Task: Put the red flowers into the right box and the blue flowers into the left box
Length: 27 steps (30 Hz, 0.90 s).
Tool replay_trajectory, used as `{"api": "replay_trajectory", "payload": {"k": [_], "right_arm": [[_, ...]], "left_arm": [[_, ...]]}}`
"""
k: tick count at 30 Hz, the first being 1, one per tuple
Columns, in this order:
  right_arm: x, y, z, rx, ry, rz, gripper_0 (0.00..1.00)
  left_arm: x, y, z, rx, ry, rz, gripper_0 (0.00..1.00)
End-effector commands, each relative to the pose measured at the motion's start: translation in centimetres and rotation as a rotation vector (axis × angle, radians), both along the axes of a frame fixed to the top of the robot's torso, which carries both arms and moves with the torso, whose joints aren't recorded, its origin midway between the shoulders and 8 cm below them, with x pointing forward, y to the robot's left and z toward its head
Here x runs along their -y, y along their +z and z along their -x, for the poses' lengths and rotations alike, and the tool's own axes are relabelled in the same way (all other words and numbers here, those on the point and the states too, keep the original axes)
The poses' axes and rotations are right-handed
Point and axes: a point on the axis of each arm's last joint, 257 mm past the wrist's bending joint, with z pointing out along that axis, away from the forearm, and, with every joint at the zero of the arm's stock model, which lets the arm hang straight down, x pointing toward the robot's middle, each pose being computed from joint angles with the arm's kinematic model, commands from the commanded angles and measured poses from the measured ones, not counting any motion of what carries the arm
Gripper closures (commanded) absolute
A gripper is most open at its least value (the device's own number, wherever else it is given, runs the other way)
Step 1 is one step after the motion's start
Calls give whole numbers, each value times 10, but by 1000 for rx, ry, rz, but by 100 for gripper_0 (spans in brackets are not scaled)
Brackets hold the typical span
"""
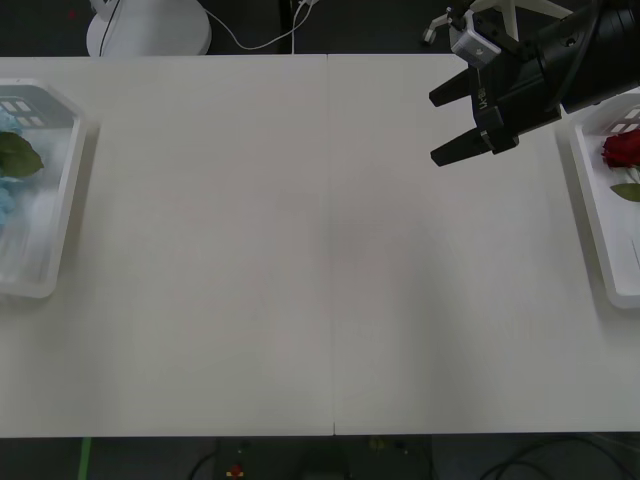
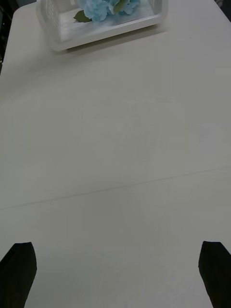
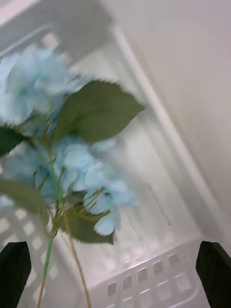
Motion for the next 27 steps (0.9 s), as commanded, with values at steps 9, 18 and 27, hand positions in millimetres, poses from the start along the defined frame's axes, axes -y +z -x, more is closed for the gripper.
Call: {"api": "replay_trajectory", "payload": {"k": [9,18,27], "right_arm": [[6,6,1,15,-3,-5,2],[6,6,1,15,-3,-5,2],[6,6,1,15,-3,-5,0]], "left_arm": [[120,48,8,129,-444,228,0],[200,45,18,118,-645,275,0],[261,41,23,145,-786,261,0]]}}
